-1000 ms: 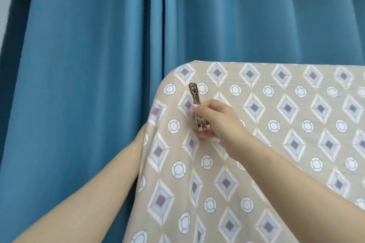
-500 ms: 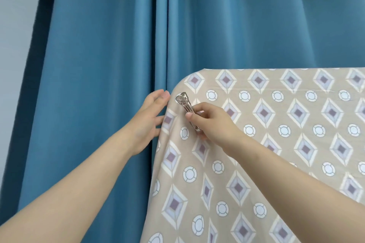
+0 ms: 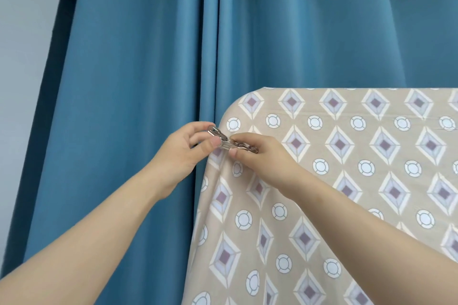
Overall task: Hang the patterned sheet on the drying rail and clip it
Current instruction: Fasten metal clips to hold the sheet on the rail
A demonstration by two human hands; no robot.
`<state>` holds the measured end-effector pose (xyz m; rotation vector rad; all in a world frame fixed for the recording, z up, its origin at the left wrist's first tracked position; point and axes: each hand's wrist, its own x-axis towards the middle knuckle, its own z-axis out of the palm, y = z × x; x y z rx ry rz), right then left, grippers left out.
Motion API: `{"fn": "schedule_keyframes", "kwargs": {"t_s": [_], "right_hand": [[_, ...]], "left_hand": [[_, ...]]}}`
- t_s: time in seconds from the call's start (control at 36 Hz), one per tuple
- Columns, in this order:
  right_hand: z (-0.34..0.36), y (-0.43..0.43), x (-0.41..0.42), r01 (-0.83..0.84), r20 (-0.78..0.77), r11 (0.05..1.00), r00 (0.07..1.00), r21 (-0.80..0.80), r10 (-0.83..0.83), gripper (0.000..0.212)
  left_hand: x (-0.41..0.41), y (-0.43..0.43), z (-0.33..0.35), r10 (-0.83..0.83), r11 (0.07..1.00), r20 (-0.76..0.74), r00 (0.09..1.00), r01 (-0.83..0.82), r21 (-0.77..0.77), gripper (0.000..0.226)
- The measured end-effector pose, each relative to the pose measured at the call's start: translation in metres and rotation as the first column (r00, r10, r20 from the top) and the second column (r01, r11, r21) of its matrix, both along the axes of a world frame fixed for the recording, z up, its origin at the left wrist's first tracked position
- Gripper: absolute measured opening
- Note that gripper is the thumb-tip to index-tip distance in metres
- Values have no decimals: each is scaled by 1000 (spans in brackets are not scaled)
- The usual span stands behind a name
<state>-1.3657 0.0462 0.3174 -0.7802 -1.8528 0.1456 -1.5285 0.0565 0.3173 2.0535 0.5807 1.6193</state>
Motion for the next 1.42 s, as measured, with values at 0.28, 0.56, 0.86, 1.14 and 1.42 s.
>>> {"fn": "schedule_keyframes", "kwargs": {"t_s": [0.28, 0.56, 0.86, 1.14, 1.42], "right_hand": [[-1, -3, -12, 87, -33, 996, 996, 5, -87, 29], [0, 0, -26, 421, 414, 677, 561, 603, -717, 34], [14, 22, -60, 323, 617, 653, 218, 685, -756, 26], [19, 42, -65, 435, 631, 608, 109, 664, -768, 9], [45, 40, -34, 582, 447, 544, 318, 604, -836, 35]], "left_hand": [[-15, 2, -6, 85, 995, 95, 992, -88, 35, 8], [-38, 14, -26, 400, 916, 411, 819, -377, -140, 21], [-68, 18, -36, 399, 916, 508, 764, -356, -185, 21], [-89, 19, -40, 390, 920, 521, 759, -341, -192, 19], [-59, 10, -21, 256, 967, 492, 832, -221, -128, 24]]}}
